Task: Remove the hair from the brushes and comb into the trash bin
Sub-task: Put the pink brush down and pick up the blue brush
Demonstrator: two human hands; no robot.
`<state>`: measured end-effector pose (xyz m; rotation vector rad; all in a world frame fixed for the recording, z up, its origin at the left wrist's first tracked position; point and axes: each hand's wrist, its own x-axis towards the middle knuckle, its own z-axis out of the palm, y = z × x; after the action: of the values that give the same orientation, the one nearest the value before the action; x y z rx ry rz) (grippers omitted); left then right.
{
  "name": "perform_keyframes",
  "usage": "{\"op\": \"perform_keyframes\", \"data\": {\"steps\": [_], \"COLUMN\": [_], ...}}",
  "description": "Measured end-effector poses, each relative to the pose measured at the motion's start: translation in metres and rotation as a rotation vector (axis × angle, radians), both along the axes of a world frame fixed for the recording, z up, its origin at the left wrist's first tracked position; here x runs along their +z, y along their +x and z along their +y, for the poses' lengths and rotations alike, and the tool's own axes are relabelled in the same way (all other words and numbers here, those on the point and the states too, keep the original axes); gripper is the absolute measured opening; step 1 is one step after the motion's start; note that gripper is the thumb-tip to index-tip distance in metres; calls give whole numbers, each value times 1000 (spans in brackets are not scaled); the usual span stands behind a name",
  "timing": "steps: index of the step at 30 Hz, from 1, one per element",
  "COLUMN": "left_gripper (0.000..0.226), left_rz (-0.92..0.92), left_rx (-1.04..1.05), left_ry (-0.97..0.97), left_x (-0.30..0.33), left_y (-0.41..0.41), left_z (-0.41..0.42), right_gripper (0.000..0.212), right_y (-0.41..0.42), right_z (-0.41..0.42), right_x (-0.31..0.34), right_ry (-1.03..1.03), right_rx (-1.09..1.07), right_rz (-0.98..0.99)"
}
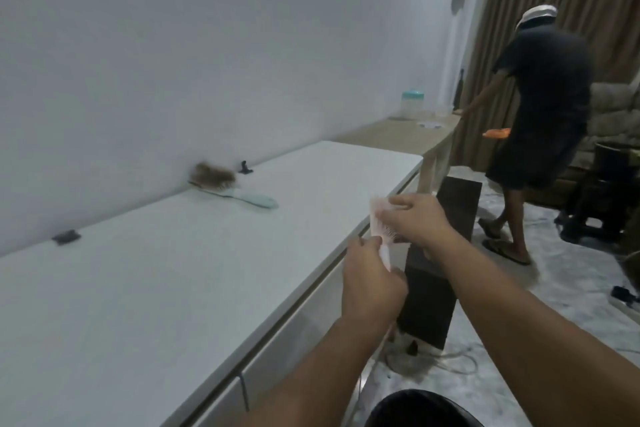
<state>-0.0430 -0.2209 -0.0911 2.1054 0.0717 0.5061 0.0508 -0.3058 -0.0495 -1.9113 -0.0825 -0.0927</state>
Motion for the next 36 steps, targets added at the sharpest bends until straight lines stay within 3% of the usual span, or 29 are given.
{"op": "perform_keyframes", "data": {"steps": [6, 11, 17, 20, 29, 33, 36], "left_gripper": [42, 39, 32, 24, 28, 37, 31], "left_rz": [-61, -50, 56, 77, 59, 71, 66], "left_rx": [160, 277, 415, 472, 600, 657, 652], "left_ry": [10, -5, 1, 30, -40, 37, 67], "left_x": [43, 56, 55, 51, 34, 26, 22], "left_y": [-6, -8, -10, -11, -3, 4, 6], "left_z": [51, 107, 182, 209, 262, 273, 277], "right_gripper": [34, 51, 25, 27, 23, 21, 21], "right_y": [-1, 4, 6, 9, 20, 26, 28], "right_z": [74, 145, 221, 253, 332, 350, 355], "right_x": [44, 58, 52, 45, 30, 24, 23], "right_ry": [6, -36, 58, 79, -26, -26, -63], "right_rx": [103, 298, 433, 514, 697, 730, 752], "right_rz": [-61, -15, 68, 119, 159, 161, 141]}}
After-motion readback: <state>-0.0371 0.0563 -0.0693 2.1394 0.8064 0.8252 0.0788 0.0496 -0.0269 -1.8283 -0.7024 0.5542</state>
